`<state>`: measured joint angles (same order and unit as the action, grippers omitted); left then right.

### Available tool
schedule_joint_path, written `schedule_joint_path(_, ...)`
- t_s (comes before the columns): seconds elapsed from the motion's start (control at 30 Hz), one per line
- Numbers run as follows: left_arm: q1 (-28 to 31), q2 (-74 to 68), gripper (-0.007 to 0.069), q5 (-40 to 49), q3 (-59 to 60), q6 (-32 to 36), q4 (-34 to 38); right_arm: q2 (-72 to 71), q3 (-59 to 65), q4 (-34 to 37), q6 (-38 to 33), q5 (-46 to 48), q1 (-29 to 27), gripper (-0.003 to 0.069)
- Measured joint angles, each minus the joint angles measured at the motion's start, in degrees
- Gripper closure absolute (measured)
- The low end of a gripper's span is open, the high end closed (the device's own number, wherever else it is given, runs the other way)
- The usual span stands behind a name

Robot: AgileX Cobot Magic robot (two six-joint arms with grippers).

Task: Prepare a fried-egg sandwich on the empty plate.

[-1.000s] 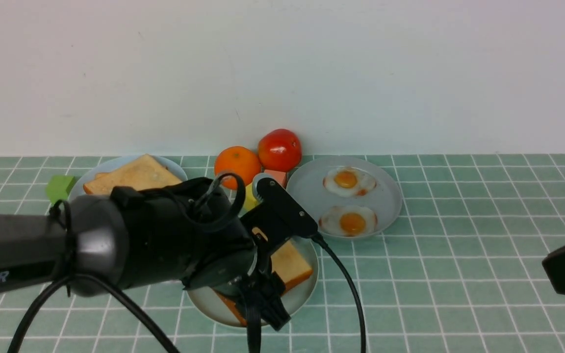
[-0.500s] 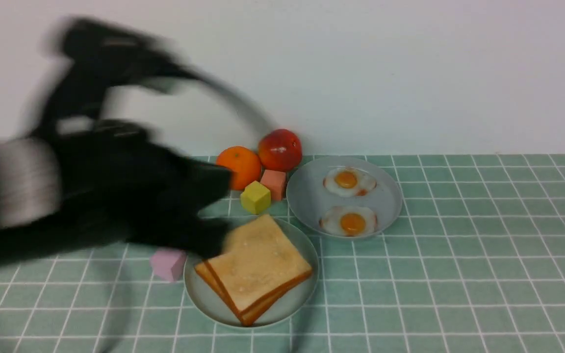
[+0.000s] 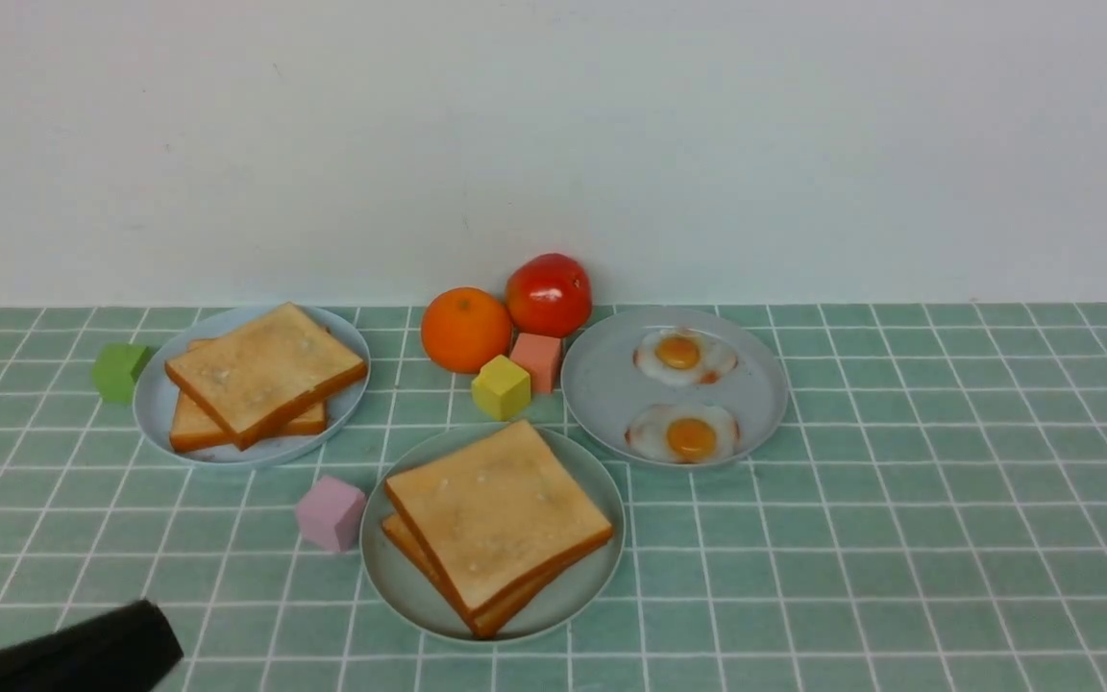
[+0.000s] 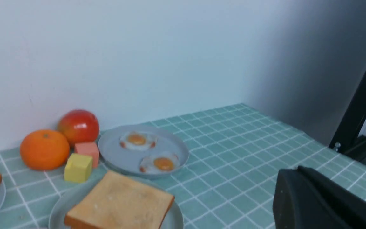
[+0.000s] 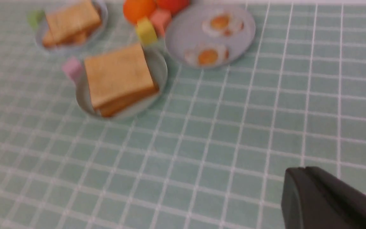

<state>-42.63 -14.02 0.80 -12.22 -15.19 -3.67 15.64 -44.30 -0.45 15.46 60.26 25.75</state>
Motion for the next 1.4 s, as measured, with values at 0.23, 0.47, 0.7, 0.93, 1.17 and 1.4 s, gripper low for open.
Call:
schedule_joint_path(0.23,0.0,0.12,0.0638,0.54,2.01,0.0,0.0,-1.22,9.25,-1.29,8.66,-12.14,0.0,0.0657)
schedule_joint_path(0.47,0.0,-0.05,0.0638,3.22,2.01,0.0,0.0,-1.22,14.15,-1.69,10.02,-14.69,0.0,0.0655)
schedule_joint_path(0.7,0.0,-0.05,0.0638,4.19,2.01,0.0,0.0,-1.22,15.61,-1.92,10.06,-14.0,0.0,0.0652)
schedule_joint_path(0.93,0.0,-0.07,0.0638,5.1,2.01,0.0,0.0,-4.79,22.14,-4.42,1.63,-23.63,-11.36,0.0673)
schedule_joint_path(1.17,0.0,-0.18,0.0637,5.21,2.01,0.0,0.0,-14.1,40.15,0.09,-7.25,-37.03,-24.84,0.0673)
schedule_joint_path(1.4,0.0,-0.18,0.0632,5.43,2.01,0.0,0.0,-16.23,45.24,-0.87,-7.82,-38.62,-25.55,0.0673)
